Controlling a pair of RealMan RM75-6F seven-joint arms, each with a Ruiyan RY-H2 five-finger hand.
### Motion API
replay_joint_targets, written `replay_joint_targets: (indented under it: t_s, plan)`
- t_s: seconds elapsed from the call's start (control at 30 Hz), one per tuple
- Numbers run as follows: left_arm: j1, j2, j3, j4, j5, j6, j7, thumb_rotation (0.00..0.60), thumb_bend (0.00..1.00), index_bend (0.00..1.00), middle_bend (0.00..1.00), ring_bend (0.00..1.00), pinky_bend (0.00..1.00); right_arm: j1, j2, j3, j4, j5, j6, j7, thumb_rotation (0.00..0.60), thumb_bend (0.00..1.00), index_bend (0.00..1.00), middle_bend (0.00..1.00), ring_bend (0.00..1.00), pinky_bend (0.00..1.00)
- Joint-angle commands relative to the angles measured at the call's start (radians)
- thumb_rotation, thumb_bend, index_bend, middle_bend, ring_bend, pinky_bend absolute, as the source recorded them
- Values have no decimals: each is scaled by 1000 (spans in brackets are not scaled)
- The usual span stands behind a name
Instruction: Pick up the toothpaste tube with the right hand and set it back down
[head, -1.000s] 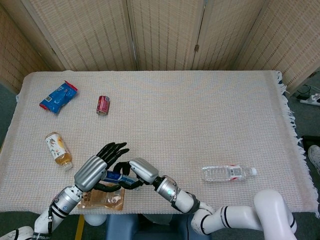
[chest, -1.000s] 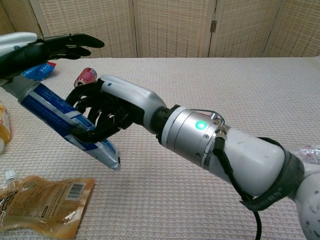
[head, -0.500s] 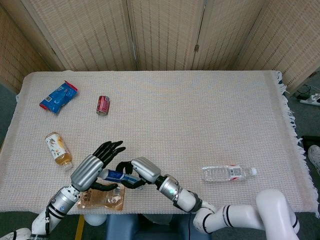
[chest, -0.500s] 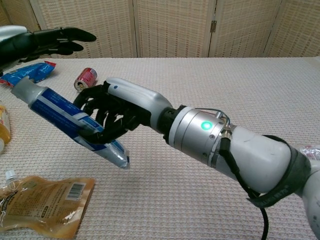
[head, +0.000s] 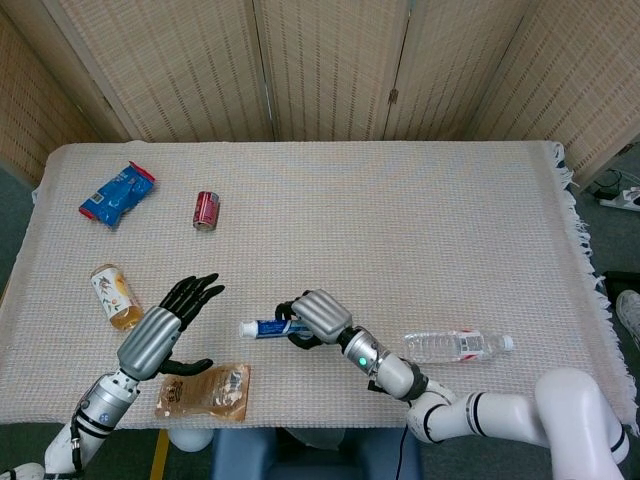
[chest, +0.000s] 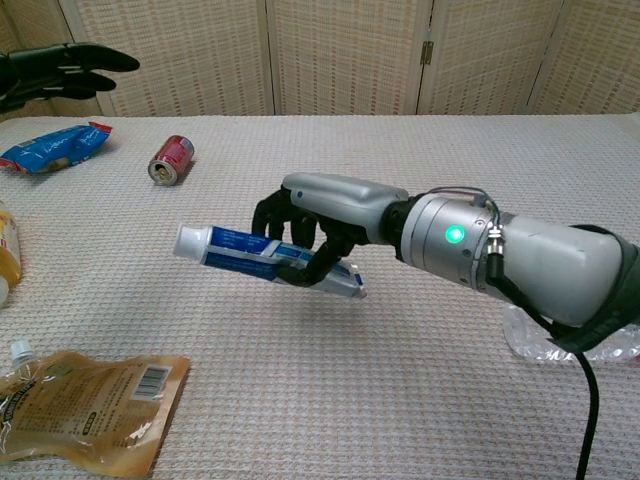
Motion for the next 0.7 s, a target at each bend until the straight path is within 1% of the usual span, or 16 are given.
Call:
replay_joint_targets:
  t_s: [0.03, 0.07, 0.1, 0.13, 0.17, 0.23, 0.27, 0.33, 0.4, 0.5, 0.57, 0.6, 0.63, 0.67, 0.7]
  plan:
    - [6, 4, 2, -2, -5, 3, 5, 1, 112, 43, 30, 0, 0, 35, 12, 4, 37, 133, -48, -209, 600, 875, 528, 421, 426, 316]
    - [8, 6, 2, -3, -7, 3, 7, 1, 112, 42, 30, 0, 0, 39, 10, 5, 38, 158, -55, -237, 600, 875, 490, 391, 405, 300]
    - [10, 8, 3, -3, -11, 3, 9, 1, 112, 42, 30, 0, 0, 45, 8, 5, 40, 192, -61, -272, 600, 875, 425, 346, 375, 281]
    - [12, 10, 3, -4, -13, 4, 11, 1, 111, 41, 30, 0, 0, 49, 7, 6, 40, 214, -63, -294, 600, 875, 337, 289, 334, 260]
    - [14, 11, 3, -3, -16, 4, 14, 1, 111, 41, 30, 0, 0, 51, 6, 7, 37, 229, -61, -310, 600, 875, 273, 247, 301, 244]
    - [20, 14, 3, -1, -22, 7, 17, 1, 112, 40, 30, 0, 0, 50, 12, 6, 23, 253, -56, -329, 600, 871, 118, 137, 204, 193]
    - [22, 16, 2, 1, -26, 7, 17, 1, 112, 39, 30, 0, 0, 48, 18, 6, 14, 258, -52, -333, 600, 867, 64, 100, 170, 172]
    - [25, 22, 0, 9, -39, 4, 13, 1, 112, 40, 30, 0, 0, 37, 37, 7, -12, 250, -28, -330, 600, 863, 21, 71, 144, 156]
    - [29, 30, -2, 18, -53, 1, 6, 1, 111, 41, 30, 0, 0, 21, 66, 6, -41, 236, -5, -320, 600, 864, 19, 69, 149, 156]
    - [40, 44, -11, 39, -87, 3, 6, 1, 111, 42, 30, 0, 0, -25, 128, 7, -103, 191, 65, -279, 600, 863, 19, 79, 175, 159]
    - [48, 50, -18, 49, -115, 6, 16, 4, 113, 40, 30, 4, 0, -58, 172, 2, -144, 165, 108, -259, 600, 863, 27, 125, 206, 164]
    - [53, 56, -24, 54, -135, 7, 29, 19, 113, 39, 30, 7, 0, -82, 205, -5, -173, 149, 139, -251, 600, 863, 48, 152, 220, 165]
    - [57, 60, -28, 58, -147, 9, 37, 58, 114, 37, 30, 11, 0, -101, 232, -12, -196, 137, 161, -247, 600, 863, 90, 181, 235, 168]
    - [63, 62, -32, 60, -161, 14, 42, 140, 114, 41, 30, 16, 0, -121, 259, -19, -220, 124, 187, -243, 600, 863, 127, 199, 245, 172]
    - [70, 66, -38, 63, -179, 20, 48, 251, 115, 45, 32, 22, 0, -148, 294, -28, -250, 108, 220, -239, 600, 863, 184, 226, 266, 182]
